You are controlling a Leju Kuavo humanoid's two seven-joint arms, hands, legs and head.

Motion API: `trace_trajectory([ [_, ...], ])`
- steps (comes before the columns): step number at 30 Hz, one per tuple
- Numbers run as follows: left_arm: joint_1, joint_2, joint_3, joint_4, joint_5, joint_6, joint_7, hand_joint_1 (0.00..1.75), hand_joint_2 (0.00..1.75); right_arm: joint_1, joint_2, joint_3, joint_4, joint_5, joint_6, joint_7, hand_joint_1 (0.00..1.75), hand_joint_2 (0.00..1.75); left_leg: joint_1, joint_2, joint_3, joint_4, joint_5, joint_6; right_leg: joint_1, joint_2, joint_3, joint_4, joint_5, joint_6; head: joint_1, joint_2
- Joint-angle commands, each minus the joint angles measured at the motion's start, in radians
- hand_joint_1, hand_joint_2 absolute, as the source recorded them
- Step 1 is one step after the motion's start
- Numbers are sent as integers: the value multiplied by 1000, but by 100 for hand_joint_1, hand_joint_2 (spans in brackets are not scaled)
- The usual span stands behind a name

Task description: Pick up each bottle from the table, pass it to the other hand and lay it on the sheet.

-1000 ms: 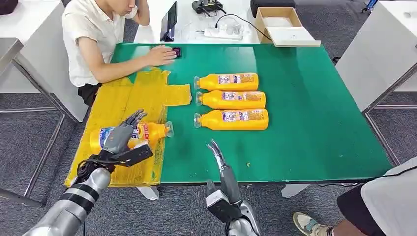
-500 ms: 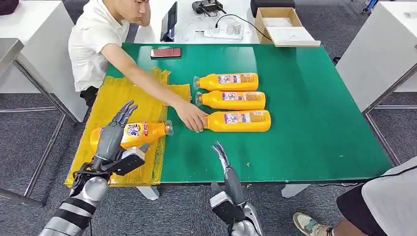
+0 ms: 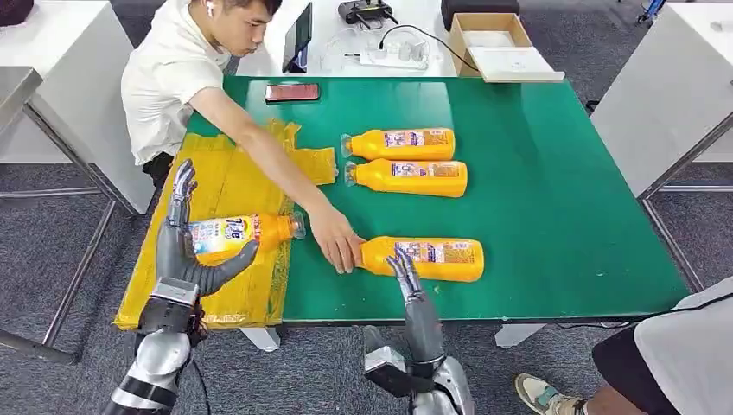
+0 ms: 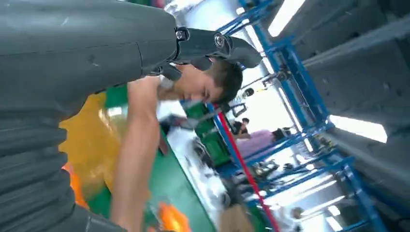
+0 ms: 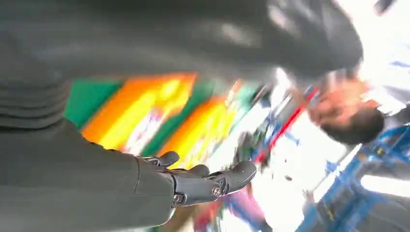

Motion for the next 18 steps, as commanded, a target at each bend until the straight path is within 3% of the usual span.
trace_trajectory([
  [1,63,-75,14,-8,40,12,15,0,175,-67,-134,-195,79,324,-77,252,0,175,0,0,4,-2,0,-1,0,-2,4,-2,0,-1,0,0],
  [13,76,-92,12,2,31,-8,25,0,175,-159,-152,-202,189,565,-88,471,0,175,-1,1,2,-1,0,-1,-1,0,1,0,0,-1,0,0],
  [18,55,-105,-4,54,29,-16,24,0,175,-237,-166,-216,280,568,-32,492,0,175,-1,2,3,-1,0,-1,-1,0,3,-1,0,-1,0,0],
])
